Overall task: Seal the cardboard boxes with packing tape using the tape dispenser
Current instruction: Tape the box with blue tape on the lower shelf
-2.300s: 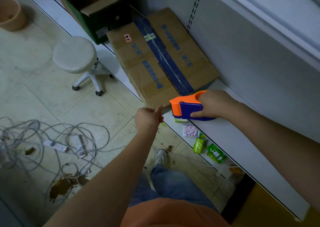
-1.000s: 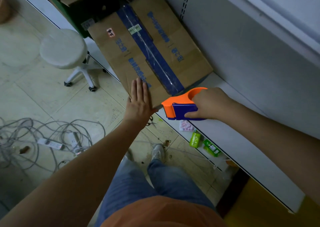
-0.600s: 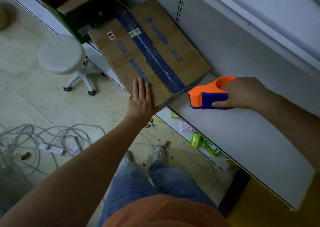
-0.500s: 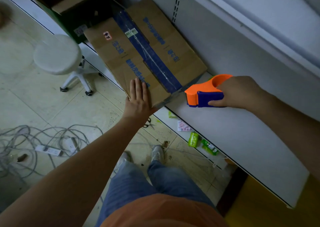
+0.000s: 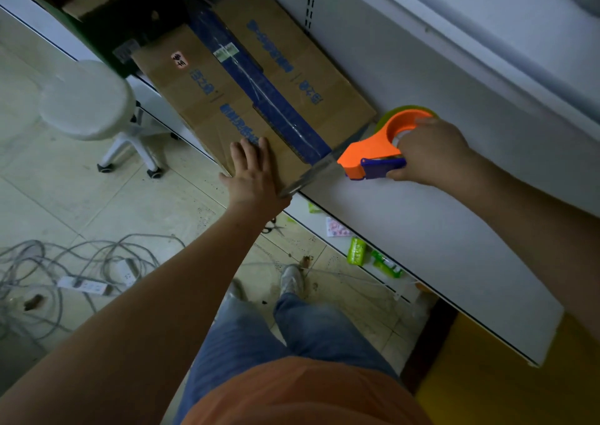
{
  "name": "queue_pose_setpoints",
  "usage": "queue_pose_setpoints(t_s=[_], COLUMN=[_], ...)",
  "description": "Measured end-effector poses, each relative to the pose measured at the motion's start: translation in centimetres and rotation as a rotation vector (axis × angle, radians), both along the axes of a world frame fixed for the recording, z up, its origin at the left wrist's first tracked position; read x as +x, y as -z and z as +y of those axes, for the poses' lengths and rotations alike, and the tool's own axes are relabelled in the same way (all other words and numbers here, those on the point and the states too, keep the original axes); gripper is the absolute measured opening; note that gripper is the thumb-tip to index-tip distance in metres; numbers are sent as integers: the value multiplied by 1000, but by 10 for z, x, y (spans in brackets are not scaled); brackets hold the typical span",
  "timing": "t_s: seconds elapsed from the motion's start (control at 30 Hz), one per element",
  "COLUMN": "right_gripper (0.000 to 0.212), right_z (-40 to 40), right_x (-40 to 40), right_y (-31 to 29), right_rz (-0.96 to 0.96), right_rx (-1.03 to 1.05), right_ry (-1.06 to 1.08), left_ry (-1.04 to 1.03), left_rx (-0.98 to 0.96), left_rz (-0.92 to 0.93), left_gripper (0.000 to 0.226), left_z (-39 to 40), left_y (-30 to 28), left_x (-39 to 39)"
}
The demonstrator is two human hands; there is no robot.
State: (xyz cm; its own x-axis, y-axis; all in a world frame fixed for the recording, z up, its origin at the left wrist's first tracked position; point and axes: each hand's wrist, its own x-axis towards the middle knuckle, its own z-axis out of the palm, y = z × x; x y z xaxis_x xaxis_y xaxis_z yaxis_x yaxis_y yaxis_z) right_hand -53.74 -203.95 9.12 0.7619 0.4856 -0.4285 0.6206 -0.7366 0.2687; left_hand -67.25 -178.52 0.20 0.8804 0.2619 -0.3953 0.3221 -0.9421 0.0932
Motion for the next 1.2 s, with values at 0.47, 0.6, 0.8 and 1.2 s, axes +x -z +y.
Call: queue_pose_setpoints(t_s=[0.47,0.6,0.8,1.2], right_gripper=[55,57,58,58], right_z=[28,35,45,54], right_x=[14,15,4,4], right_y=[4,1,0,6], right_rz=[42,76,123,109], right_rx=[-55,-74,-62,-55], right_ry=[67,65,14,54], left_ry=[-17,13,71,214], left_rx=[-119,-92,7,66], left_rz=[-20,-47,-2,-81], left_gripper=[118,118,117,120], left_z=[3,5,28,-8], left_y=[3,7,9,8], left_x=[4,1,-13,55])
